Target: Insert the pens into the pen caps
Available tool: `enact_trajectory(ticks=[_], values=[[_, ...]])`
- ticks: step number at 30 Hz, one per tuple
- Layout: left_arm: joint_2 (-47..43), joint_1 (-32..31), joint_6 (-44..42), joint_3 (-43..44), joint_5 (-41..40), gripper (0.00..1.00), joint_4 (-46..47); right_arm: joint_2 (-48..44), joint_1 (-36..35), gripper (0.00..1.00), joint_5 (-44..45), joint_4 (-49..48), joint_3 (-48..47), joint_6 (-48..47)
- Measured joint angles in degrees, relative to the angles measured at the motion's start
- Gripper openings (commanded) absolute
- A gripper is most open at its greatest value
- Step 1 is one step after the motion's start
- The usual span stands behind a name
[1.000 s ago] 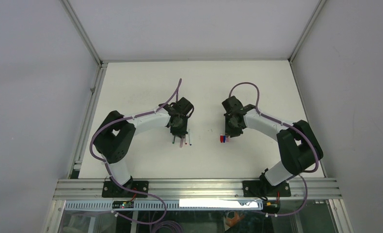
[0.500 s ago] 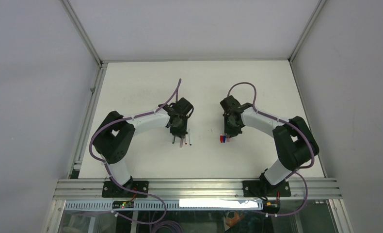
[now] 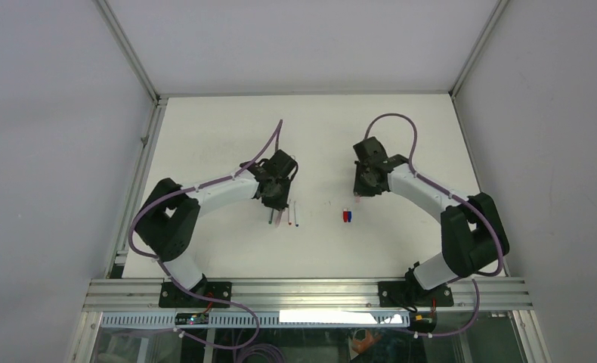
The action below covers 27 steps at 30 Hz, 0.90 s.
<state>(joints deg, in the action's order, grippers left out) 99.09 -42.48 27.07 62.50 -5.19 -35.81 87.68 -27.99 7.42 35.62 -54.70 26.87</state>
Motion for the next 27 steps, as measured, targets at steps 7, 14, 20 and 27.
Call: enact_trajectory(ticks=[7, 14, 20, 27], values=[[-9.01, 0.85, -4.70, -1.57, -0.55, 0.00, 3.72, -1.77, 1.77, 0.00, 0.04, -11.17, -3.89, 2.58], [-18.05, 0.92, -9.20, -7.08, 7.19, 0.00, 15.52, -1.84, 1.68, 0.00, -5.22, -26.29, -3.72, 6.38], [-21.27, 0.94, -9.16, -12.76, 13.14, 0.00, 27.04, -5.03, 0.63, 0.00, -10.10, -36.39, -2.49, 8.50], [-21.29, 0.92, -7.72, -13.42, 17.07, 0.00, 37.18, -9.66, -2.73, 0.00, -14.14, -41.55, -1.86, 8.83]])
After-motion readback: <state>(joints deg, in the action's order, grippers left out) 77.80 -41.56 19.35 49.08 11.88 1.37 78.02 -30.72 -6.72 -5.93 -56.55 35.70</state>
